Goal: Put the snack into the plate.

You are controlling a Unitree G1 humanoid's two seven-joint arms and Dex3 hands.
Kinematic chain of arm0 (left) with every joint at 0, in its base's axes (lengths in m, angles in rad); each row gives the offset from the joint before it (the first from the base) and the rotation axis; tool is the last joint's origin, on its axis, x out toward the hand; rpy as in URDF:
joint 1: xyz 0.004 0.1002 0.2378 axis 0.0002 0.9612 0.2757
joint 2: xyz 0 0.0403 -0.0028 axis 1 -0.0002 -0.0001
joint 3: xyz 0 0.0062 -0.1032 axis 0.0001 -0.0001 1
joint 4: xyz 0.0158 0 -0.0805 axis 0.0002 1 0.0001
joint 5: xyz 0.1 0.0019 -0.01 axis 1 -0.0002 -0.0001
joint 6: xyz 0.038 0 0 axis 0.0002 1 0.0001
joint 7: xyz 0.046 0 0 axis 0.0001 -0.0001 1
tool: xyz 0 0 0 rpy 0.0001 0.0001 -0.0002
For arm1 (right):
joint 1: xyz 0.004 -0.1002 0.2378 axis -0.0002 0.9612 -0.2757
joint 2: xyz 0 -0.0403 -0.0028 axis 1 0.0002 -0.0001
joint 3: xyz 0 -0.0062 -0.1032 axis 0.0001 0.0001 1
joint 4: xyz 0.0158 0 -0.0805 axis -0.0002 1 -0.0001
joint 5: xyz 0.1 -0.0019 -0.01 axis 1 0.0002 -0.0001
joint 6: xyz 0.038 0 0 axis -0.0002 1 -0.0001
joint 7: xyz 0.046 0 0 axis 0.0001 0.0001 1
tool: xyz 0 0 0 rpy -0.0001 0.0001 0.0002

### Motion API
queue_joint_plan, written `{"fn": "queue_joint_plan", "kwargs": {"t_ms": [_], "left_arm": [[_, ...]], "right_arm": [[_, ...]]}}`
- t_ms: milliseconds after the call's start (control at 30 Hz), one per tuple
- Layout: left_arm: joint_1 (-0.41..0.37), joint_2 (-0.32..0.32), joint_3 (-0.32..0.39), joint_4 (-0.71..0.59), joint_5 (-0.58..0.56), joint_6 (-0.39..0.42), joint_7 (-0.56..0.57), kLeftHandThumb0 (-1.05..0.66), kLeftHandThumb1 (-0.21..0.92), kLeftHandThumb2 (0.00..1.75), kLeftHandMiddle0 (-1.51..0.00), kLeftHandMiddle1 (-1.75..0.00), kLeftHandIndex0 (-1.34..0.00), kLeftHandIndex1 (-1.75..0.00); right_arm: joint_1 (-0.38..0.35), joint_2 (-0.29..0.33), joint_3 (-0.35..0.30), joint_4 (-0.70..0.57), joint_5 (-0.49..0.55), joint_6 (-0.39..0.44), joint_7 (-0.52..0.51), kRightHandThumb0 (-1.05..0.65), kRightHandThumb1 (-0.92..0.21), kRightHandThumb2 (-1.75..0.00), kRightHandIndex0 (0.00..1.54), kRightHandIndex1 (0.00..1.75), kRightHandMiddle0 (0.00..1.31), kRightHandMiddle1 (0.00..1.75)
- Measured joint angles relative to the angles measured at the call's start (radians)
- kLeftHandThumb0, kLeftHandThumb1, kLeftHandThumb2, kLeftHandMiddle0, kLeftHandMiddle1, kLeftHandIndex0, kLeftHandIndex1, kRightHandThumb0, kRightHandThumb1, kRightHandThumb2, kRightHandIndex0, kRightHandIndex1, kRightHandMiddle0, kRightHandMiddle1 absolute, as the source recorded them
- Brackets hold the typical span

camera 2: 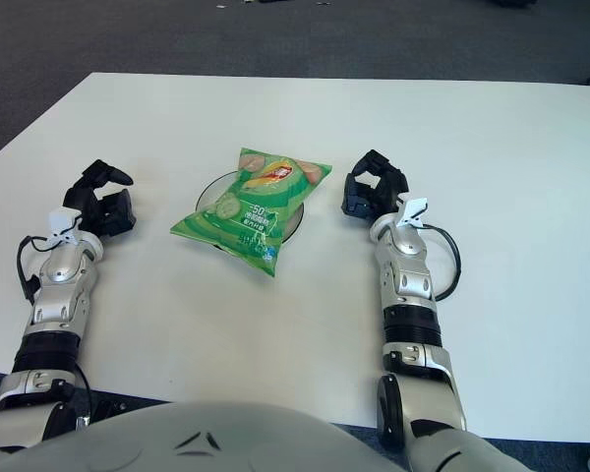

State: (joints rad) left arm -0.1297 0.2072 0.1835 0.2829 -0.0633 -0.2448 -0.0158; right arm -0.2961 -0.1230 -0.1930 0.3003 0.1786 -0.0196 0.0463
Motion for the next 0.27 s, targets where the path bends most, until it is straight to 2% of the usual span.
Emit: {"fn": "queue_joint_plan", "kwargs": {"t_ms": [267], "left_arm": [[-0.001,0.006,-0.011,0.001,0.016,-0.012,0.000,-0.45,0.42,1.19,-1.25,-1.75,-0.53,-1.75]], "right_arm": [[-0.001,0.006,-0.008,-0.001,0.000,0.000,-0.014,-0.51,-0.24,-1.41,1.32,1.75,0.68,1.75]]}}
